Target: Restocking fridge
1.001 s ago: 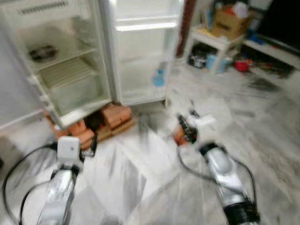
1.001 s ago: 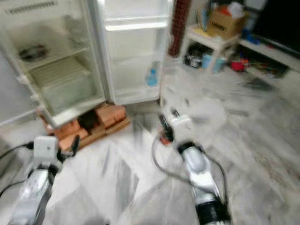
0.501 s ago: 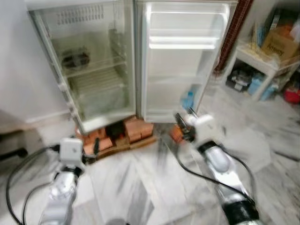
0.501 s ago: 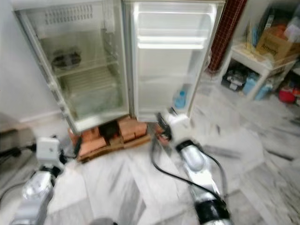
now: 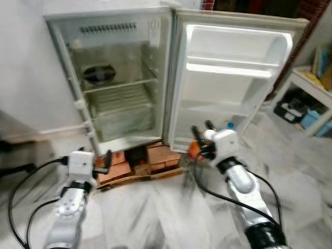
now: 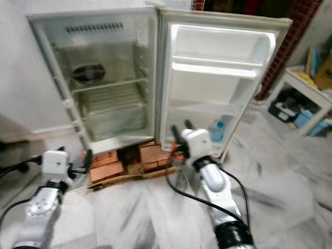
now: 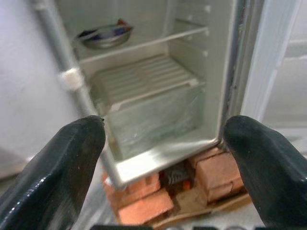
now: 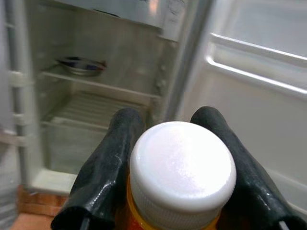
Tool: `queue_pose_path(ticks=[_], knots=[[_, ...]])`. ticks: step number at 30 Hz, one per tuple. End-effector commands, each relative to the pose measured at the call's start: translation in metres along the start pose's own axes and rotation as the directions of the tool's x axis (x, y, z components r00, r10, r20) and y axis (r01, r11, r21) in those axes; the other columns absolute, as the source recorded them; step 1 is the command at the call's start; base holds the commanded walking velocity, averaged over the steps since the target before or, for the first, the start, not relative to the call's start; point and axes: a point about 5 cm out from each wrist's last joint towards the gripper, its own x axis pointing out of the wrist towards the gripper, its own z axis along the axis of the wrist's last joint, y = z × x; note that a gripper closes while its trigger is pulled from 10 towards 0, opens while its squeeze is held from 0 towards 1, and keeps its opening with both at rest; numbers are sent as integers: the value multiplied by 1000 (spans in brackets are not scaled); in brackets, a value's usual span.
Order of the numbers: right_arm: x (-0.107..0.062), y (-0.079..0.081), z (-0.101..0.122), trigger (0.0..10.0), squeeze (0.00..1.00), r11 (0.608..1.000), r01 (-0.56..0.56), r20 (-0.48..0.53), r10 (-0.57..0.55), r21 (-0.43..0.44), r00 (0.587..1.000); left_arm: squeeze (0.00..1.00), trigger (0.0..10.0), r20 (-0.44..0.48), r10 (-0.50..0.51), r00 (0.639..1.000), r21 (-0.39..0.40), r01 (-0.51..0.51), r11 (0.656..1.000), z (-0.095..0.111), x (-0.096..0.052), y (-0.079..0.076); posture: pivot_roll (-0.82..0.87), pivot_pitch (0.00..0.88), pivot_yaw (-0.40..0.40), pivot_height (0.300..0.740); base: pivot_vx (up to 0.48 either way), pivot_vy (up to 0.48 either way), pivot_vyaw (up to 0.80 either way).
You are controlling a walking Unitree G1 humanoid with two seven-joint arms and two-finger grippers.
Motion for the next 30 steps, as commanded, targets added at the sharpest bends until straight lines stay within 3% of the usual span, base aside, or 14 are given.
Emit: queue_pose_path(ticks=[1, 16, 21, 30], knots=[[-3, -15, 3, 10000, 0, 999, 48, 17, -48, -15, 999, 0, 10000, 9, -31, 999, -7, 31, 1000, 3, 4, -11, 9, 0, -50, 740, 334, -341, 0], [-2, -11, -2, 10000, 0, 1000, 6, -11, -6, -4, 1000, 0, 10000, 0, -39, 999, -13, 39, 999, 0, 5, -20, 8, 0, -58, 740, 41, -456, 0], [-3, -4, -2, 10000, 0, 999, -50, -5, 50, -4, 999, 0, 10000, -1, -39, 999, -27, 39, 999, -1, 4, -22, 10, 0, -58, 740, 0, -175, 0], [0, -2, 2, 10000, 0, 998, -60, 18, 60, -16, 998, 0, 10000, 6, -5, 1000, -67, 5, 998, -1, 3, -19, 15, 0, -55, 740, 0, 0, 800]])
